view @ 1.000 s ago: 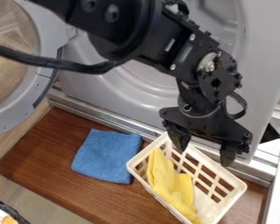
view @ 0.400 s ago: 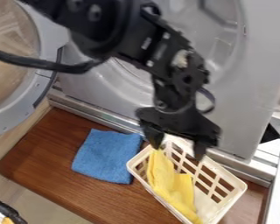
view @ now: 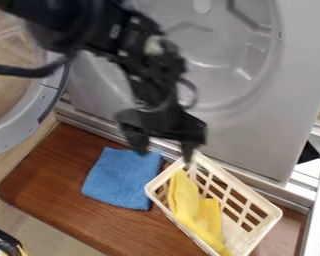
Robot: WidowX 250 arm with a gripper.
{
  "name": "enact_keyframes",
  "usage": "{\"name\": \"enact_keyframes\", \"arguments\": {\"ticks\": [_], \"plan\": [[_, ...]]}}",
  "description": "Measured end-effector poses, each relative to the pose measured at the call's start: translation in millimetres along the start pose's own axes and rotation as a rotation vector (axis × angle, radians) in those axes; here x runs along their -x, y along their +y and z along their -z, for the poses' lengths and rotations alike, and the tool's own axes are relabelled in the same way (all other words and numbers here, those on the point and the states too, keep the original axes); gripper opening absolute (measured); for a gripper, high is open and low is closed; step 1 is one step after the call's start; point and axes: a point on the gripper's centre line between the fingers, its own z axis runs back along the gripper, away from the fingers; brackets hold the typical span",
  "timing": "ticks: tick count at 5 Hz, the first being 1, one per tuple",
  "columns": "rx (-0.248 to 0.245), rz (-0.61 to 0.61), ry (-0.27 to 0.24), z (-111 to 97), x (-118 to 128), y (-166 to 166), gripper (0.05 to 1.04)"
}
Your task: Move the blue cloth to the left corner of the table
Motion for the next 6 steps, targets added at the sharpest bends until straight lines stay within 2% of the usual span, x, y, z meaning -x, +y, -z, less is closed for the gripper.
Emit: {"name": "enact_keyframes", "arguments": {"ticks": [2, 3, 4, 5, 6], "plan": [[-0.053, -0.155, 0.026, 18.2, -2.5, 57.1, 0.999], [-0.044, -0.177, 0.074, 42.6, 5.0, 64.1, 0.999], [-0.056, -0.184, 0.097, 65.1, 8.4, 68.8, 0.999], [-0.067, -0.199, 0.113, 88.5, 8.7, 72.1, 0.999], [-0.095, -0.206, 0.116, 99.3, 6.5, 77.2, 0.999]]}}
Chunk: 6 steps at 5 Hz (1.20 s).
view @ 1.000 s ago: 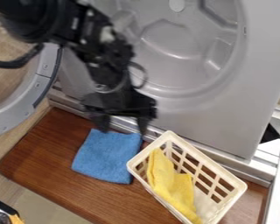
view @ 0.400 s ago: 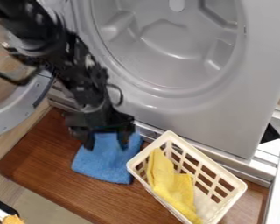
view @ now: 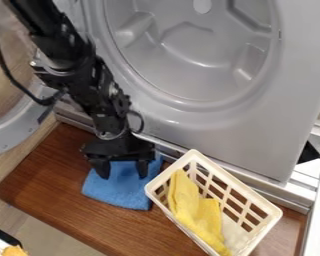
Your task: Move the blue cloth to the left corner of the table
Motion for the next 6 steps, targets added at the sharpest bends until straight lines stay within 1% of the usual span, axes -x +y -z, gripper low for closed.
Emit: {"name": "enact_keyframes", "arguments": {"ticks": [1, 2, 3, 5, 6], "plan": [[-0.036, -0.015, 0.013, 16.8, -1.0, 4.8, 0.999], [-0.055, -0.014, 0.011, 26.3, -1.3, 5.7, 0.999], [-0.074, -0.033, -0.013, 33.5, -1.5, 6.9, 1.001], [-0.097, -0.066, -0.011, 32.1, 3.6, 22.8, 0.999], [-0.115, -0.118, -0.006, 30.1, 4.8, 42.4, 0.999]]}}
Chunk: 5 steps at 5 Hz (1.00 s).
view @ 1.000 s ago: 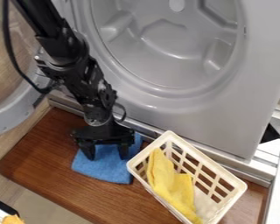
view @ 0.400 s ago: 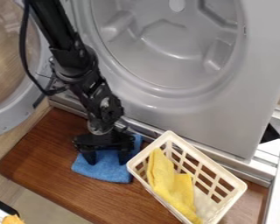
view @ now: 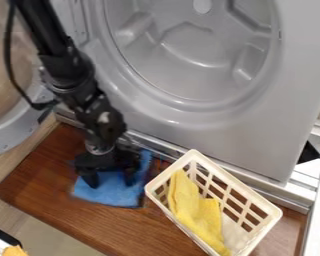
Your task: Move the blue cloth to the left corner of the table
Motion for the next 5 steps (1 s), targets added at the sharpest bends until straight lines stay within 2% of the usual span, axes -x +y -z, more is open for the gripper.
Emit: {"name": "enact_keyframes", "arguments": {"ticks": [3, 5], "plan": [[-0.052, -0.112, -0.024, 0.0, -25.1, 47.1, 0.999], [-0.056, -0.125, -0.025, -0.1, -26.0, 49.9, 0.999]]}}
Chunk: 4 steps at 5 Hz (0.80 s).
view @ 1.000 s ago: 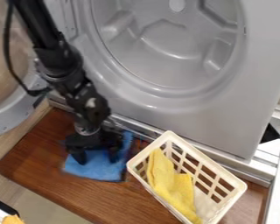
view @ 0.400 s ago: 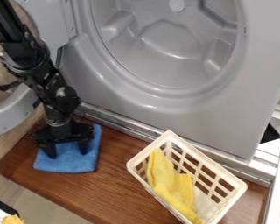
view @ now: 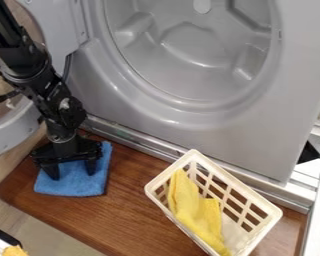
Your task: Move the blue cloth to the left corner of the table
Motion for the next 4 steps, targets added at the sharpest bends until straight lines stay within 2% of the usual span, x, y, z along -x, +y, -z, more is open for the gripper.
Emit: {"name": "enact_keyframes", "arguments": {"ticks": [1, 2, 3, 4], "plan": [[0.01, 0.009, 0.014, -0.5, 3.1, -5.7, 0.999], [0.051, 0.04, 0.039, -8.1, -0.4, -13.4, 0.999], [0.092, 0.022, -0.013, -37.0, -8.9, -17.0, 0.999], [0.109, 0.002, -0.049, -57.5, -5.5, -15.3, 0.999]]}}
